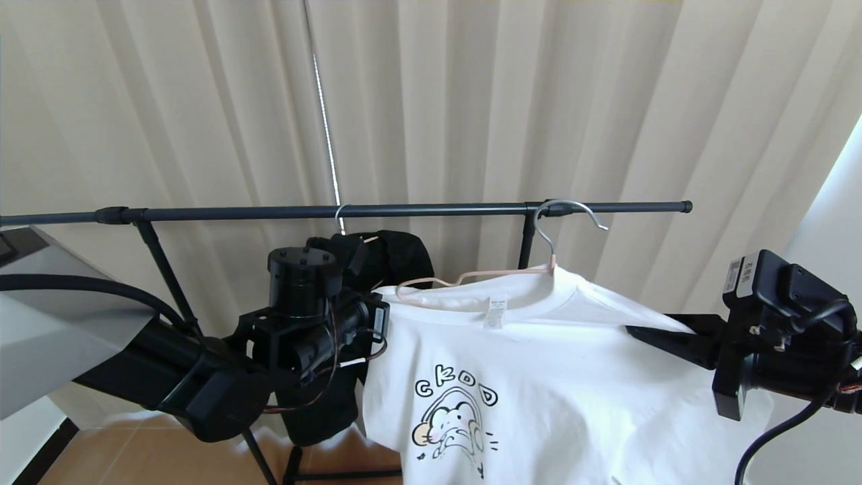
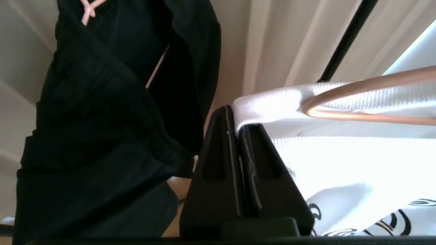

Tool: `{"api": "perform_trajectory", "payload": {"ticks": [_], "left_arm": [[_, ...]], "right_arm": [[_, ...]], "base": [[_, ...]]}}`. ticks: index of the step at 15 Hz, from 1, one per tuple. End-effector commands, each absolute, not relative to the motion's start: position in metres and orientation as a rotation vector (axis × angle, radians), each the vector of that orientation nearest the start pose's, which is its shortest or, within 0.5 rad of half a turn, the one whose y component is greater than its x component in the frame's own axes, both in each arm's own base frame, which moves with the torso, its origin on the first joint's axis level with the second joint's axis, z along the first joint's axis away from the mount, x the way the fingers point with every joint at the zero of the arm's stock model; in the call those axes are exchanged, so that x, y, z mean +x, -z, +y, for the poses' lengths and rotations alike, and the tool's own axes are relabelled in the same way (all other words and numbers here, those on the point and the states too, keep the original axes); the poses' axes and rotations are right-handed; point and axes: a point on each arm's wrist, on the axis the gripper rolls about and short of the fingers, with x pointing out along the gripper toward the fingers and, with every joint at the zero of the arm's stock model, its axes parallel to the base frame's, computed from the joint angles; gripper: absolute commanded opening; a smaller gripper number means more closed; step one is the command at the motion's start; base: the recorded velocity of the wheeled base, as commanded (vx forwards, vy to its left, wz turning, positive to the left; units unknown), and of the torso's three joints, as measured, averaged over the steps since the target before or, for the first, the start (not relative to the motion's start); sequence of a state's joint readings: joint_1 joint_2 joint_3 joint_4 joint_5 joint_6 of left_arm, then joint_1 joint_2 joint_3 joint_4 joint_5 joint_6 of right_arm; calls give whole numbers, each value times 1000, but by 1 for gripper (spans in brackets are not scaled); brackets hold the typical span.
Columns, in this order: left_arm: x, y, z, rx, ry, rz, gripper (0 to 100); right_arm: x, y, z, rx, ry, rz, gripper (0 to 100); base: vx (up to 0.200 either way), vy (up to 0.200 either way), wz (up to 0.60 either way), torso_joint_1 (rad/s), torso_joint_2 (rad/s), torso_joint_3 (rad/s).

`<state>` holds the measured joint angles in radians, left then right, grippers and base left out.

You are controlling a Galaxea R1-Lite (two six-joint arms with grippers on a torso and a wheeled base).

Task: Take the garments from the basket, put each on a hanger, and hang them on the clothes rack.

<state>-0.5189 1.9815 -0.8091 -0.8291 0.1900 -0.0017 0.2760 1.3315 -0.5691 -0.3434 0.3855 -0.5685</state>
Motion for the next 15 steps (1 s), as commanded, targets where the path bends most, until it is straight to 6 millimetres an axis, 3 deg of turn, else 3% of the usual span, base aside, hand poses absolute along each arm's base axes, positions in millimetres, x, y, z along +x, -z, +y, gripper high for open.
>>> {"api": "perform_trajectory", "payload": {"ticks": [1, 4, 15], "left_arm": [[303, -120, -172, 108, 336, 295, 0], [292, -131, -179, 100, 370, 265, 0], [260, -136, -200, 117, 470, 261, 0]], "right_arm": [[191, -182, 63, -517, -756, 239, 0], [195, -178, 64, -515, -761, 259, 0], [210, -167, 76, -449, -785, 329, 0]], "base": [[0, 0, 0, 0, 0, 0], [0, 0, 0, 0, 0, 0], [0, 0, 0, 0, 0, 0]]}}
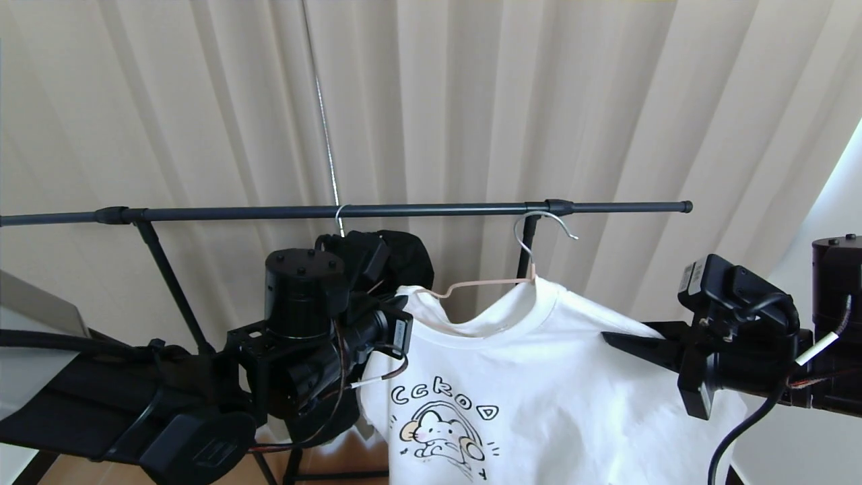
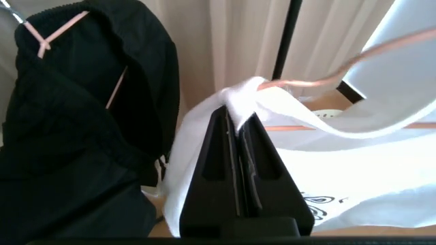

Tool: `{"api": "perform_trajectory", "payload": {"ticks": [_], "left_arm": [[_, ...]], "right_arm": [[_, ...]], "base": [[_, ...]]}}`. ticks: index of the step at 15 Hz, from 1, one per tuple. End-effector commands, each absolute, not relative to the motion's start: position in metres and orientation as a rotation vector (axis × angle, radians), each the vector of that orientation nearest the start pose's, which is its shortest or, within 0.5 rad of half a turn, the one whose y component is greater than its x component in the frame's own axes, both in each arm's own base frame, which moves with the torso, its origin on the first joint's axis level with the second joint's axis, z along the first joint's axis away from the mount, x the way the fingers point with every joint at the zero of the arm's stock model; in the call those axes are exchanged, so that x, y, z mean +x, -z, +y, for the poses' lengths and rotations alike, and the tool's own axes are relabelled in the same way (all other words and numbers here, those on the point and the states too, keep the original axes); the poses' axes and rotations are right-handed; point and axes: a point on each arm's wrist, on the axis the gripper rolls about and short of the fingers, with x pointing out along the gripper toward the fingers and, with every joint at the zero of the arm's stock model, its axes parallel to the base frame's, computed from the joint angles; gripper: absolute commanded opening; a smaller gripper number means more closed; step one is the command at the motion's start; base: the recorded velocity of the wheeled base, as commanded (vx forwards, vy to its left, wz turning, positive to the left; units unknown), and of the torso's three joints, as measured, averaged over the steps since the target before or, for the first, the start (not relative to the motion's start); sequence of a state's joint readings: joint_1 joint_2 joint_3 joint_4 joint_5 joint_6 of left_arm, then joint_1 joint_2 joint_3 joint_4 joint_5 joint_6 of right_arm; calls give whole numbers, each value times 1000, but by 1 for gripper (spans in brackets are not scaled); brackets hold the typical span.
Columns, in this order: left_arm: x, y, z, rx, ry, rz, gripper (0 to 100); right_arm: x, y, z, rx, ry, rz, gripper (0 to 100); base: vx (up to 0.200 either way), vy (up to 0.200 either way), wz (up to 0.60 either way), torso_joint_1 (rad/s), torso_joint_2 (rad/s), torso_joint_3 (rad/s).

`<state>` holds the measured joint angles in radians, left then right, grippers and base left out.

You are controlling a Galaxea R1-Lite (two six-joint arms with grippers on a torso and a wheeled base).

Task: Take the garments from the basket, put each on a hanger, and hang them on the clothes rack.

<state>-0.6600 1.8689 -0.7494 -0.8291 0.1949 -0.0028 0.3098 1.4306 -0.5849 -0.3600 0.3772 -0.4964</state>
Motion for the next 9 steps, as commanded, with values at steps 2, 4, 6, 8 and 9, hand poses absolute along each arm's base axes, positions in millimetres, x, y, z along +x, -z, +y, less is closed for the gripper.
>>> {"api": "perform_trajectory", "payload": {"ticks": [2, 4, 6, 8, 9], "left_arm": [[252, -137, -205, 117, 499, 259, 0], [247, -140, -209, 112, 515, 252, 0], [245, -140, -210, 109, 523, 248, 0], [246, -141, -210, 101, 519, 231, 0], [246, -141, -210, 101, 517, 231, 0]], "right_arm": [[209, -167, 83, -425, -794, 338, 0], [210, -165, 90, -418, -787, 358, 0], [209, -162, 94, -418, -800, 353, 0], [203, -154, 95, -423, -823, 374, 0], [200, -152, 96, -422, -843, 378, 0]], "base": [[0, 0, 0, 0, 0, 0], [0, 0, 0, 0, 0, 0], [0, 0, 0, 0, 0, 0], [0, 0, 0, 0, 0, 0], [0, 0, 0, 0, 0, 0]]}}
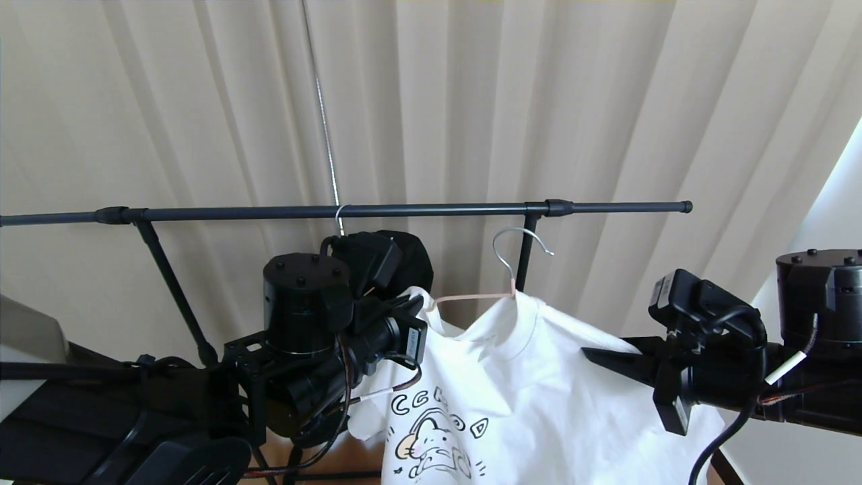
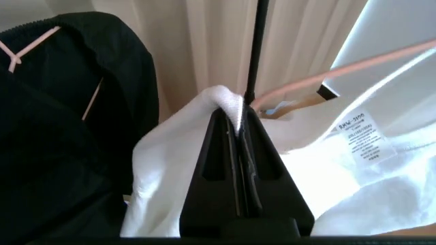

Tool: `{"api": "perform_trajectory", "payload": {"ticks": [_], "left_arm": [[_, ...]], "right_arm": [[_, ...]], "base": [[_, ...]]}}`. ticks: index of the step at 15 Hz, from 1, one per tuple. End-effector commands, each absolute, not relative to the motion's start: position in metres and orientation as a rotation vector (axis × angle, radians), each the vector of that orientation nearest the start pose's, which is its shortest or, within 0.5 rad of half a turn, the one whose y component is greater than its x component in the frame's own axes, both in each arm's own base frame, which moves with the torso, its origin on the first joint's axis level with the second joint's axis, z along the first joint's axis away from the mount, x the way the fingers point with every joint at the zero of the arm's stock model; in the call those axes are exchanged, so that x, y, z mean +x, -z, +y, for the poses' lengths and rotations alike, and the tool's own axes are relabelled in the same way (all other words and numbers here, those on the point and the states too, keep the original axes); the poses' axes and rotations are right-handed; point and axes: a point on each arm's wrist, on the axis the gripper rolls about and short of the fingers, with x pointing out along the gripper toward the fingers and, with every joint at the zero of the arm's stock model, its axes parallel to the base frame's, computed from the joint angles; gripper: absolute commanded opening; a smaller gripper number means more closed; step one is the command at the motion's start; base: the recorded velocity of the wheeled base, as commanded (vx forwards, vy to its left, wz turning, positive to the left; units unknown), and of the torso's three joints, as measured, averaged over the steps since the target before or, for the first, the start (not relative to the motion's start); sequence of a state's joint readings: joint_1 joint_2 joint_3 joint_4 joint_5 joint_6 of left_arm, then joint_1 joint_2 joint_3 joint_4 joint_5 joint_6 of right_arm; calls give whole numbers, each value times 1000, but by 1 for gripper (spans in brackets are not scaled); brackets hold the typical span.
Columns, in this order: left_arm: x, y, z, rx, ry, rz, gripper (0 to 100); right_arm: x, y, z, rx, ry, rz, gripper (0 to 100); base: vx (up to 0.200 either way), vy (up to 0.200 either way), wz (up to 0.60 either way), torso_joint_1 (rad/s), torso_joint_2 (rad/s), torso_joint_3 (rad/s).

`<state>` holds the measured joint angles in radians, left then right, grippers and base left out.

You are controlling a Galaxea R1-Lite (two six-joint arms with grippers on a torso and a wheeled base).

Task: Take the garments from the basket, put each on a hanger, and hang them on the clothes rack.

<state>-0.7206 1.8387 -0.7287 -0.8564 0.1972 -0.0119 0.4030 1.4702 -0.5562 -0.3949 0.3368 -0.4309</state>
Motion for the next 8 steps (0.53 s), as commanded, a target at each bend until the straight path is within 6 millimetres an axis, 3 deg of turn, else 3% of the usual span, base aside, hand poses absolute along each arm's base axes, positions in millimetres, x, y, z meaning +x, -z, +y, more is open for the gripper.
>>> {"api": "perform_trajectory", "payload": {"ticks": [1, 8], "left_arm": [[247, -142, -210, 100, 507, 226, 0], [243, -144, -210, 89, 510, 202, 0]], "right_arm": [[197, -151, 96, -428, -884, 370, 0], [196, -130, 107, -472, -989, 423, 0]], "base": [[0, 0, 0, 0, 0, 0], [0, 0, 0, 0, 0, 0]]}}
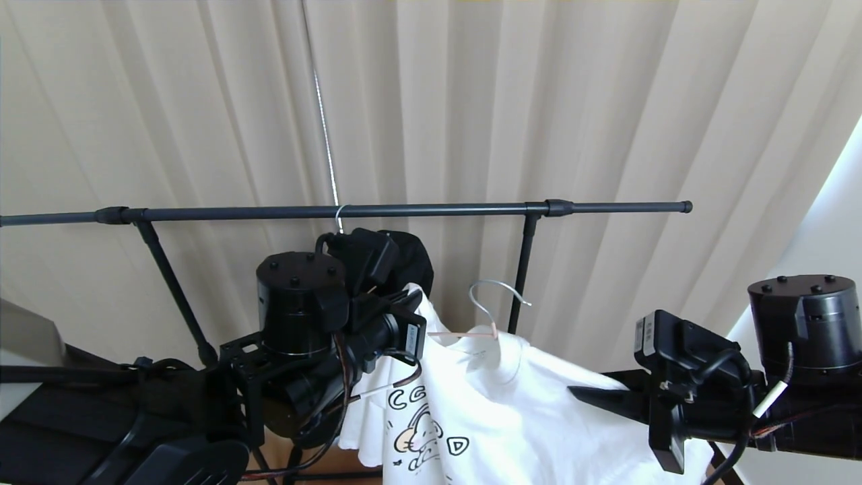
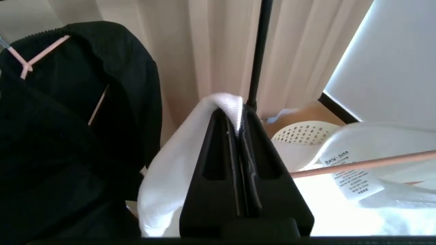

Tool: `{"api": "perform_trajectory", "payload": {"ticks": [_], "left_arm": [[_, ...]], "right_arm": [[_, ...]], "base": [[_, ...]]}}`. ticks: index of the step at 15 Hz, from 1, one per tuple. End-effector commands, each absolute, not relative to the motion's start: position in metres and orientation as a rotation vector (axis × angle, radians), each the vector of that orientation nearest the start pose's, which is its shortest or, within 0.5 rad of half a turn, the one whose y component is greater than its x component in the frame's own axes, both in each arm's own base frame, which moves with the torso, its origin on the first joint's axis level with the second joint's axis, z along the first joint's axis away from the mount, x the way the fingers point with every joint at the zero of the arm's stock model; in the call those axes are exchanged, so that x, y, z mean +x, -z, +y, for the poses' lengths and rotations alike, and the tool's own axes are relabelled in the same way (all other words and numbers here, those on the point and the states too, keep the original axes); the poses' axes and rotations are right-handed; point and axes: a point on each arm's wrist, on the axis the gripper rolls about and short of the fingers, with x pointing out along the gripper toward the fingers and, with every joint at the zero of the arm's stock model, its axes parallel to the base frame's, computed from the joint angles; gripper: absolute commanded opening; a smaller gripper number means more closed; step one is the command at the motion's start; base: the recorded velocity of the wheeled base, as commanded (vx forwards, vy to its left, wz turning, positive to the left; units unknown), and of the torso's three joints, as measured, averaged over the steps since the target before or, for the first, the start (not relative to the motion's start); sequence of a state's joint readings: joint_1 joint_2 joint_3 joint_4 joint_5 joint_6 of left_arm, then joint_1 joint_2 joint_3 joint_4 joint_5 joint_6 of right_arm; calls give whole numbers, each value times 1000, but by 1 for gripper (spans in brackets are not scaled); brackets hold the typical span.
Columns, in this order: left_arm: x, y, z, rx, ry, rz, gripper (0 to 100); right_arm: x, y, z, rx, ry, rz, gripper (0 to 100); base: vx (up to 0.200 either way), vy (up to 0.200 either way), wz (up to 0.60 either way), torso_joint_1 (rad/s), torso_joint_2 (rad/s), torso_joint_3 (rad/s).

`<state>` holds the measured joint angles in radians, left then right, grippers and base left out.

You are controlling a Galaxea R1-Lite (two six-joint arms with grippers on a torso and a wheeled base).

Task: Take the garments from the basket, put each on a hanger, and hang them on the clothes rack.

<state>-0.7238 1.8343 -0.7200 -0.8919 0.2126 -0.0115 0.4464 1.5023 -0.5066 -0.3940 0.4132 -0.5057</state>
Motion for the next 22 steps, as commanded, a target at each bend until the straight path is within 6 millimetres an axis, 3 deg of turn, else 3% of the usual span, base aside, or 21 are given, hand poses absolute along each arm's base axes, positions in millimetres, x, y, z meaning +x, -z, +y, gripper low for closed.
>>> {"api": "perform_trajectory", "payload": {"ticks": [1, 11, 16, 22], "left_arm": [[243, -144, -210, 89, 514, 202, 0], [208, -156, -230, 40, 640, 183, 0], [202, -156, -235, 21, 663, 190, 0], [203, -154, -235, 26, 659, 195, 0]], "right_arm": [[198, -127, 110, -474, -999, 436, 0], [216, -107, 133, -365, -1007, 447, 0], [221, -109, 138, -281, -983, 402, 0], [225, -117, 120, -228, -973, 240, 0]], "base": [[0, 0, 0, 0, 0, 0], [0, 0, 0, 0, 0, 0], [0, 0, 0, 0, 0, 0], [0, 0, 0, 0, 0, 0]]}}
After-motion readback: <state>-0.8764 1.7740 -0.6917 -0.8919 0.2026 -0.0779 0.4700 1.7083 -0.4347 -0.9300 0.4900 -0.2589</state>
